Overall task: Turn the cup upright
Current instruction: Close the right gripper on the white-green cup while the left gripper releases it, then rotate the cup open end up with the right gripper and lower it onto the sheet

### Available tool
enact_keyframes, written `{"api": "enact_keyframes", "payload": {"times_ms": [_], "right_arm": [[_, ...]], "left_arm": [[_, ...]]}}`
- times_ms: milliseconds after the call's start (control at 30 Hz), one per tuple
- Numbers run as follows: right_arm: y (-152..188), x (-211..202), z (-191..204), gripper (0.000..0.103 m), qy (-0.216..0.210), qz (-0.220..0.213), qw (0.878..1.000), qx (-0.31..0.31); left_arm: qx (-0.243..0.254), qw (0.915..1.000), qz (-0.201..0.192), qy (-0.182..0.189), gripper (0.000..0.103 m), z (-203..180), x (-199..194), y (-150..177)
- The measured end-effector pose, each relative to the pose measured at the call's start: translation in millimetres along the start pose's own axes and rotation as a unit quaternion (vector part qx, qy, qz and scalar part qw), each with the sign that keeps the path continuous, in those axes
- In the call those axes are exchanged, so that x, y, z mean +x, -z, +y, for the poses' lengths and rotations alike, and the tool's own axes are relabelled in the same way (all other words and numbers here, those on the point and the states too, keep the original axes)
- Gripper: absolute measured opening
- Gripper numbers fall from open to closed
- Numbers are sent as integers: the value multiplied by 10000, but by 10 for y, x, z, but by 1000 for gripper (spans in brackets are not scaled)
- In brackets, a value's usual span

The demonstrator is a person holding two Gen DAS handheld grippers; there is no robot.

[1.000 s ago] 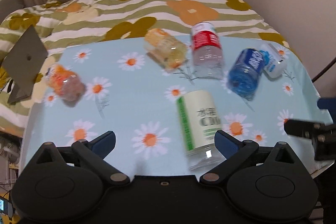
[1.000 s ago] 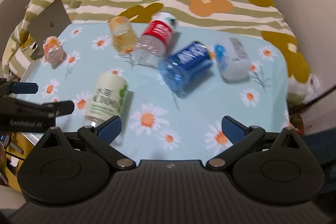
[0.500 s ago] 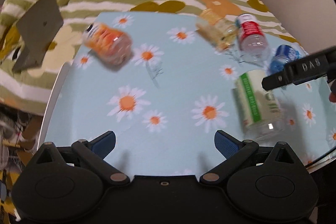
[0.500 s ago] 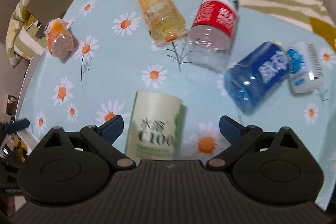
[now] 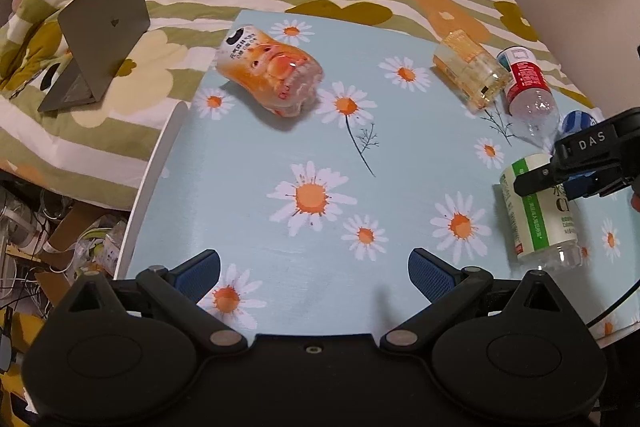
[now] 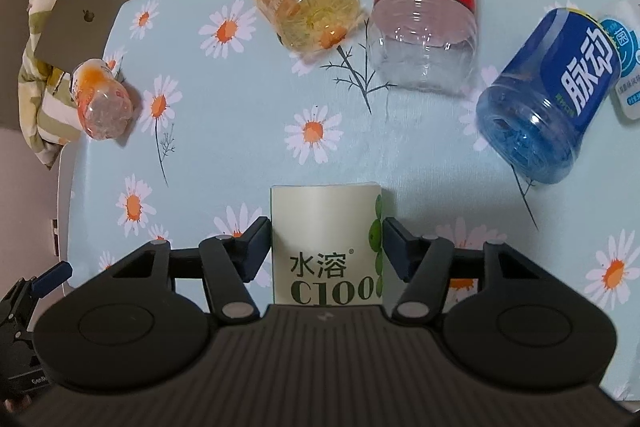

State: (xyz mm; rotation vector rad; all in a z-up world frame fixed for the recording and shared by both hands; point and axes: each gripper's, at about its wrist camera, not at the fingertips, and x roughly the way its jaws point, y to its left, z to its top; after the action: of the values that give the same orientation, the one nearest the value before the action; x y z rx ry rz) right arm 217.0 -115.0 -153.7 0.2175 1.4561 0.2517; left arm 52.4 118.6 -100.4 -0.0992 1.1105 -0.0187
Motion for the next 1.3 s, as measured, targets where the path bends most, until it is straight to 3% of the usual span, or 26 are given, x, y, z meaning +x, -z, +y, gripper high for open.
{"api": "enact_keyframes", "payload": {"times_ms": [433, 533, 600, 700, 767, 900, 1033, 1167, 1300], "right_arm": [[139, -255, 71, 73, -136, -341, 9993, -119], [234, -440, 85, 73, -239, -728, 9971, -38], [343, -581, 110, 73, -242, -1243, 9920, 9], [595, -686, 155, 74, -48, -2259, 9741, 73], [771, -646, 168, 75, 136, -2968, 9548, 77], [996, -465, 133, 75, 342, -3823, 9234, 5], [1113, -292, 110, 75, 518, -4351, 8983, -321], [1220, -164, 93, 75, 626, -4577, 8855, -500], [1376, -143, 153, 75, 766, -4581, 8824, -755]], "left_arm": [[61, 9998, -160, 105, 102, -51, -157, -7], [93, 9996, -225, 118, 102, -76, -211, -11], [129, 9995, -270, 125, 102, -99, -239, -5], [193, 9993, -312, 113, 102, -143, -255, 12], [242, 9989, -381, 104, 102, -174, -267, 34], [331, 9978, -570, 68, 102, -225, -285, 107], [362, 9975, -600, 23, 102, -263, -253, 190], [493, 9968, -622, -64, 102, -312, -224, 262], [567, 9964, -622, -76, 102, -343, -215, 311]]}}
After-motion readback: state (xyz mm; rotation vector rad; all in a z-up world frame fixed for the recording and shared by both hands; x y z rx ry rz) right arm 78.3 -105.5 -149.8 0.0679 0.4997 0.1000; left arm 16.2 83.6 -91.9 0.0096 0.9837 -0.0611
